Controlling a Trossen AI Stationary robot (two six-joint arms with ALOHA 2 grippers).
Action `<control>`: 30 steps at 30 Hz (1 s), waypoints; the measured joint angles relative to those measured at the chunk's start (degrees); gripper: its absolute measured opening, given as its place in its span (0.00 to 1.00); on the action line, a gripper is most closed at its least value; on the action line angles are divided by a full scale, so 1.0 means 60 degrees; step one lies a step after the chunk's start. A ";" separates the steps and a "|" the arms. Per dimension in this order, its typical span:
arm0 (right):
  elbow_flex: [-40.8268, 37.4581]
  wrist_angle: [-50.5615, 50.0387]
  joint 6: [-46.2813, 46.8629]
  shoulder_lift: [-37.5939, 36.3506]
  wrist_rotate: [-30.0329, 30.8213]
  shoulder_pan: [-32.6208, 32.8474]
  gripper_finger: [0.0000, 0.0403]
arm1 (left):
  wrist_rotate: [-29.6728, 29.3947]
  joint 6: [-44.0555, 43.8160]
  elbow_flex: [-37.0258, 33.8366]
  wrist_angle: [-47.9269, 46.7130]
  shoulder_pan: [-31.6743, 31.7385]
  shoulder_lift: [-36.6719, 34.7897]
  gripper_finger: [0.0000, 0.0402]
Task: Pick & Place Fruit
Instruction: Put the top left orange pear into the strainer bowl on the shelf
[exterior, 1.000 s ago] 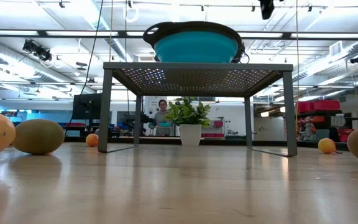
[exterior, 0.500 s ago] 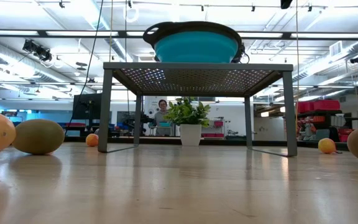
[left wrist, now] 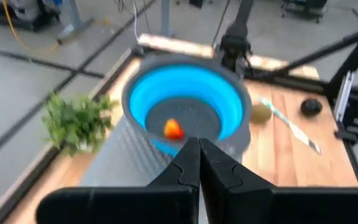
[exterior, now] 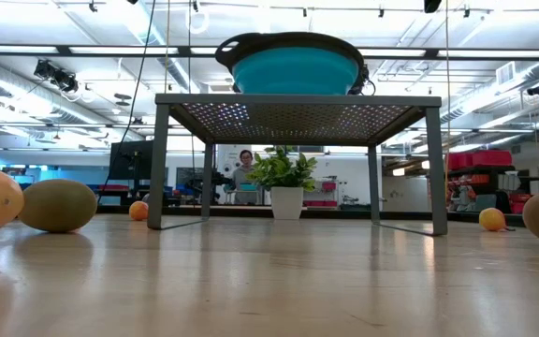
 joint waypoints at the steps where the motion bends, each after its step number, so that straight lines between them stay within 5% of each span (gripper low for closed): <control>1: 0.0000 -0.0009 0.0000 0.0000 0.0002 0.0003 0.00 | 0.0104 -0.0072 -0.0158 -0.0053 0.0000 -0.0082 0.01; 30: 0.0000 -0.0001 -0.0246 0.0000 0.0913 -0.0005 0.00 | 0.0329 -0.1427 -0.2889 -0.0816 0.0000 -0.1122 0.01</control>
